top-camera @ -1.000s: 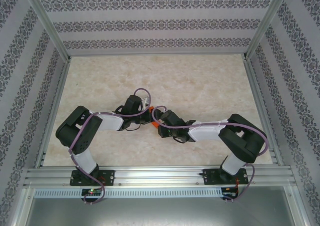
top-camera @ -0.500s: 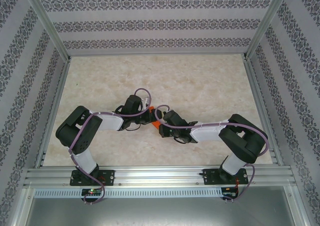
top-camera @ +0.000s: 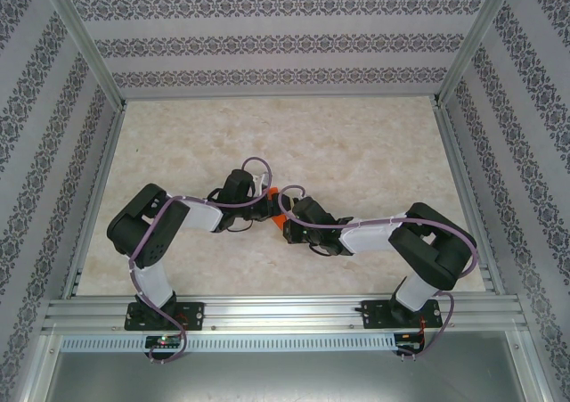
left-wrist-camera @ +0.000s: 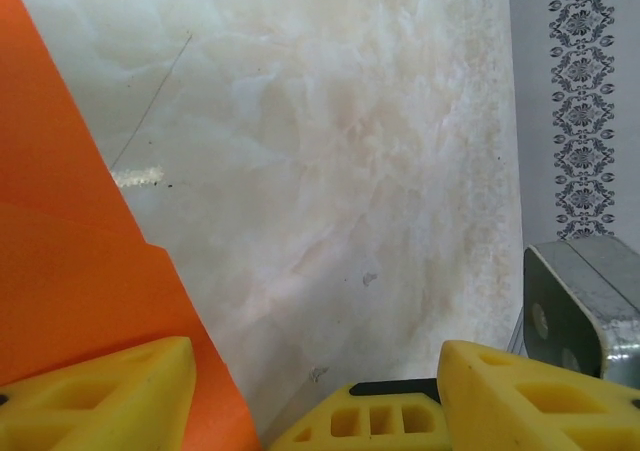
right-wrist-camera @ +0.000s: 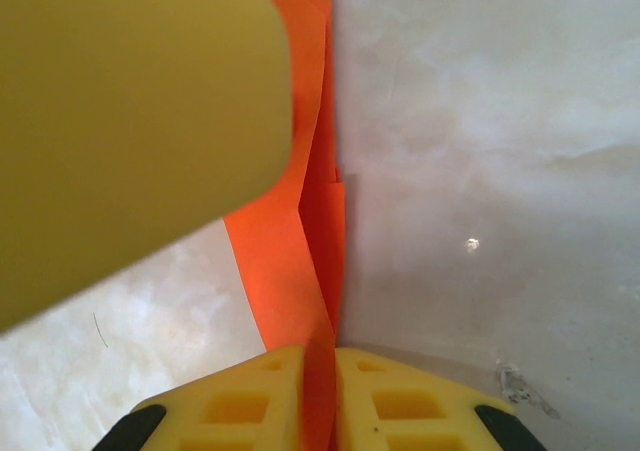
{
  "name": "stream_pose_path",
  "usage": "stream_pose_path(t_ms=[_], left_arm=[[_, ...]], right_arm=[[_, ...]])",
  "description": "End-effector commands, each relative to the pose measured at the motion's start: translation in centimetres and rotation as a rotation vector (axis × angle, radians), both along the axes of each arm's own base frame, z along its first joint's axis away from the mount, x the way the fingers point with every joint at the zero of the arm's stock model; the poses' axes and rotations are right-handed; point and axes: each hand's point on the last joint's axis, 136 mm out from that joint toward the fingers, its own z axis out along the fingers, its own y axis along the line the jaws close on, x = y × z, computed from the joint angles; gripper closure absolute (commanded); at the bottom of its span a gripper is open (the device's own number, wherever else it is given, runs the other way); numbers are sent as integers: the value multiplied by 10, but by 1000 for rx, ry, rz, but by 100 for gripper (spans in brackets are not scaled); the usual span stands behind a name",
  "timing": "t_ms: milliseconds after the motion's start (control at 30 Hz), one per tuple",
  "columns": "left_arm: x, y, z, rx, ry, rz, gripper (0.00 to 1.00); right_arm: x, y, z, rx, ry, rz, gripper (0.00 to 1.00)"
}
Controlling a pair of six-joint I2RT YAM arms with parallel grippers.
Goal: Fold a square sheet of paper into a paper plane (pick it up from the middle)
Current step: Fold the wing for the fifth time at the center of the table.
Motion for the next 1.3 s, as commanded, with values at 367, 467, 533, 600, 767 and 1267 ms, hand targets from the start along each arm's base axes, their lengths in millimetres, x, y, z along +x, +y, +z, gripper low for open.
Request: stream_pose_path(t_ms=[367, 467, 533, 600, 767, 1267], left_arm=[[4, 9, -19, 86, 31, 15, 34], [3, 8, -19, 84, 32, 7, 34], [3, 7, -18, 82, 32, 3, 34], [2, 7, -18, 84, 32, -1, 34], [2, 6, -17, 83, 32, -9, 34], [2, 5, -17, 82, 36, -16, 34]], right_arm=[[-16, 12, 13, 225, 81, 4, 71], [-17, 14, 10, 255, 125, -4, 69], [-15, 10, 4, 250, 146, -37, 68], [-13, 3, -2, 242, 173, -73, 71], [-15, 5, -3, 275, 204, -75, 75], [-23, 1, -16, 259, 259, -79, 79]])
